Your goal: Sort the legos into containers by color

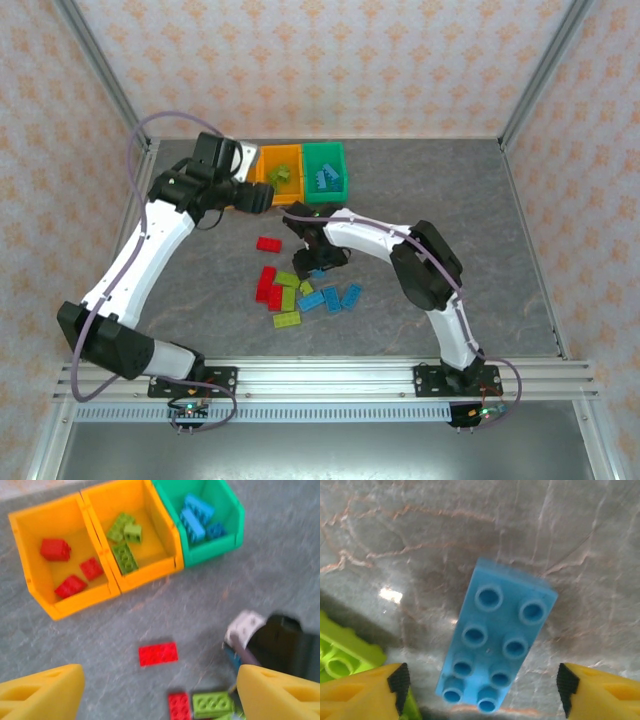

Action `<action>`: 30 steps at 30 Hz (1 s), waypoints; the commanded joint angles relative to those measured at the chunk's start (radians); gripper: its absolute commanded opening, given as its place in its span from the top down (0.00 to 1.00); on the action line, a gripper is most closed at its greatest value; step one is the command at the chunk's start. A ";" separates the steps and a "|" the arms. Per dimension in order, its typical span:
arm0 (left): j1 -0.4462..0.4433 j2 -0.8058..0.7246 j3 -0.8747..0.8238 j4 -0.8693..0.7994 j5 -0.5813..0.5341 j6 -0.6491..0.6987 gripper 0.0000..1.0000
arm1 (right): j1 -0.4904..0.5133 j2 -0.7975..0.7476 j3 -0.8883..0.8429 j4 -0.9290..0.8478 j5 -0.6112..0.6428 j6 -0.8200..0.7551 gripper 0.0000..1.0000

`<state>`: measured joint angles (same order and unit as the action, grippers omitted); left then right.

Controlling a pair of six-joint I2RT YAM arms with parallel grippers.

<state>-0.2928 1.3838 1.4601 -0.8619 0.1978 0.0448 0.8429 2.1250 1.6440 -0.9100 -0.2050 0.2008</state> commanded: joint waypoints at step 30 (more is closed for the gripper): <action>-0.074 -0.174 -0.261 0.177 0.165 0.235 0.09 | -0.270 0.021 0.339 0.185 0.127 0.182 0.75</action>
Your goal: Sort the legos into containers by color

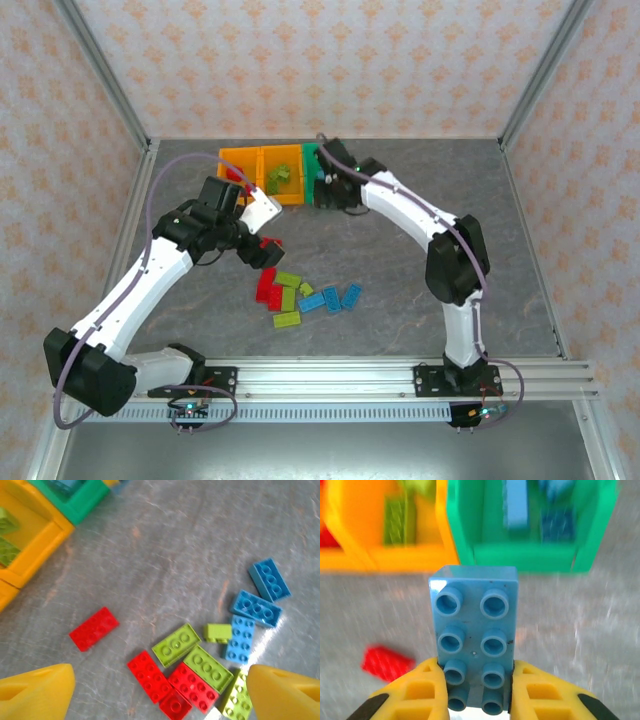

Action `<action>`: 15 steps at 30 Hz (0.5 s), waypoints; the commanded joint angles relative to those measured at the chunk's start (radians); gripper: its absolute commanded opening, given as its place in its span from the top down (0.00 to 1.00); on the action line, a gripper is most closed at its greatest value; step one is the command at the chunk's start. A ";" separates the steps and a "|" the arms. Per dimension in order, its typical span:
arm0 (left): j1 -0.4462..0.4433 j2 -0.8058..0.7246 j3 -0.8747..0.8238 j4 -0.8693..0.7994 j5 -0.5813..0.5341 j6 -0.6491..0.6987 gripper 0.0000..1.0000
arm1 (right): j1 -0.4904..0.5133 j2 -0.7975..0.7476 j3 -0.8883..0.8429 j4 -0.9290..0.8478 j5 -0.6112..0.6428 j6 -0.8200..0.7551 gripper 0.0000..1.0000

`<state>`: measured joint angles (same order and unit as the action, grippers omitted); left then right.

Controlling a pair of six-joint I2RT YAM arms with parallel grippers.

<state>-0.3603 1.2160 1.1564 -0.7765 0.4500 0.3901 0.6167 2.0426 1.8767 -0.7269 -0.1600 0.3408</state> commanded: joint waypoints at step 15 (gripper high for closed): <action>-0.005 -0.001 -0.025 0.158 -0.375 -0.717 0.00 | -0.106 0.457 0.768 -0.107 0.064 0.018 0.43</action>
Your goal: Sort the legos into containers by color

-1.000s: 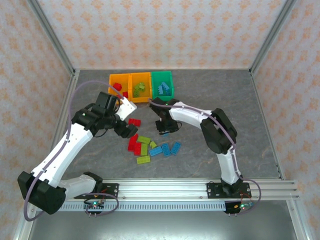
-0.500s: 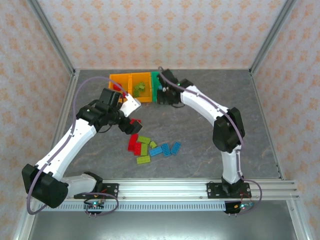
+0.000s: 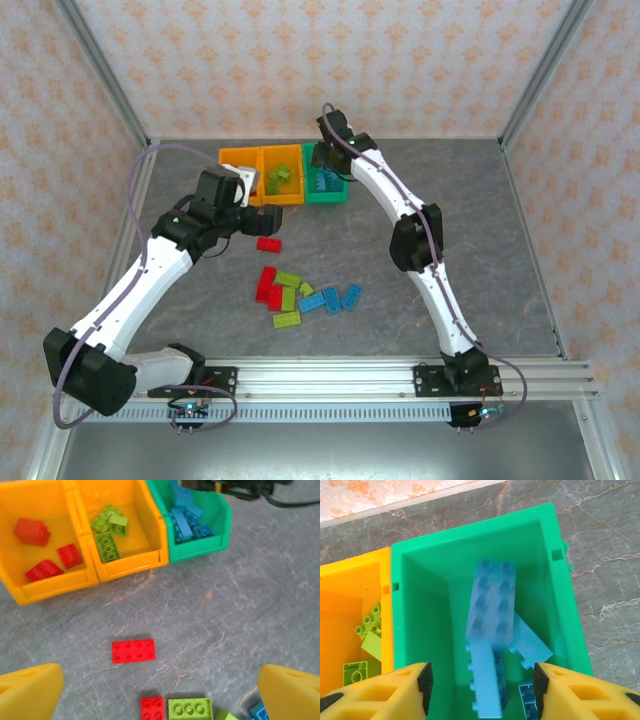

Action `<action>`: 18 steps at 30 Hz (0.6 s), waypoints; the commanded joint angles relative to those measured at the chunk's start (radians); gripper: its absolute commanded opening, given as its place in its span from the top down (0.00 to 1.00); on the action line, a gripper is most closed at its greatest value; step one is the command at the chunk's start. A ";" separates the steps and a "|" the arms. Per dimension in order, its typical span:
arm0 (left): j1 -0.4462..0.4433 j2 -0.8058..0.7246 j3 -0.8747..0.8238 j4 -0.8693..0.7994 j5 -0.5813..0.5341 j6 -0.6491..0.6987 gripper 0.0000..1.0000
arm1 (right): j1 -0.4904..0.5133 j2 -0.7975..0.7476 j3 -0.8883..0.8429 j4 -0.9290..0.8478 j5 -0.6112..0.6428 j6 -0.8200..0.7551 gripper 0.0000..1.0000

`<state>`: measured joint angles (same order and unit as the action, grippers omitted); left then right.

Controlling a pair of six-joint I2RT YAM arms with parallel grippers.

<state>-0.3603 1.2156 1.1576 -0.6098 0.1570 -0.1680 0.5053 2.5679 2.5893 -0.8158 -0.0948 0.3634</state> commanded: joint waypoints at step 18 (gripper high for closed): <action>0.004 0.470 0.057 -0.076 -0.064 -0.181 0.08 | 0.091 -1.008 -1.123 0.038 -0.098 0.016 0.03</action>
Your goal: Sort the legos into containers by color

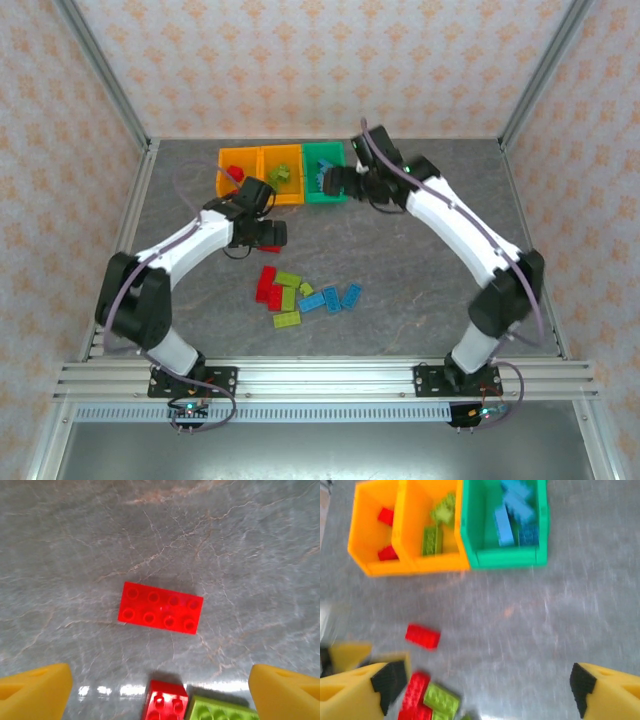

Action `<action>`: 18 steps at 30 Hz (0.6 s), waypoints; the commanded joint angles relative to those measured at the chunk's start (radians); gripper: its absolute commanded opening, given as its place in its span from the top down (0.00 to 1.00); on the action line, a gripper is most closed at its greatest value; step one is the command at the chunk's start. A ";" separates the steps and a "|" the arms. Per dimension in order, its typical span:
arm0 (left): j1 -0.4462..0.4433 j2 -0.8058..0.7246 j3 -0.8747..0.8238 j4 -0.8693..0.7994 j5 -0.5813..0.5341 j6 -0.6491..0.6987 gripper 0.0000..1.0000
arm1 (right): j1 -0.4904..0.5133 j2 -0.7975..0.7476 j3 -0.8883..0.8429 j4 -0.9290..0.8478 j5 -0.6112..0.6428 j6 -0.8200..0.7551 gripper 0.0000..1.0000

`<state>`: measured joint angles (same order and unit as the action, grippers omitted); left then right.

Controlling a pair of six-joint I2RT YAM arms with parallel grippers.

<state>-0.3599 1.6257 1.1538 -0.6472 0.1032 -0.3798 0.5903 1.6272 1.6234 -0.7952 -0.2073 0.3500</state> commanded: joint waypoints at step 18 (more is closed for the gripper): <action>0.038 0.361 0.184 -0.048 0.034 0.158 0.42 | 0.010 -0.230 -0.374 0.012 0.012 0.084 0.02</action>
<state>-0.3309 1.9648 1.3315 -0.6651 0.1261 -0.2298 0.6006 1.4033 1.2278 -0.7914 -0.1802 0.4454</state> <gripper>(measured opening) 0.616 0.983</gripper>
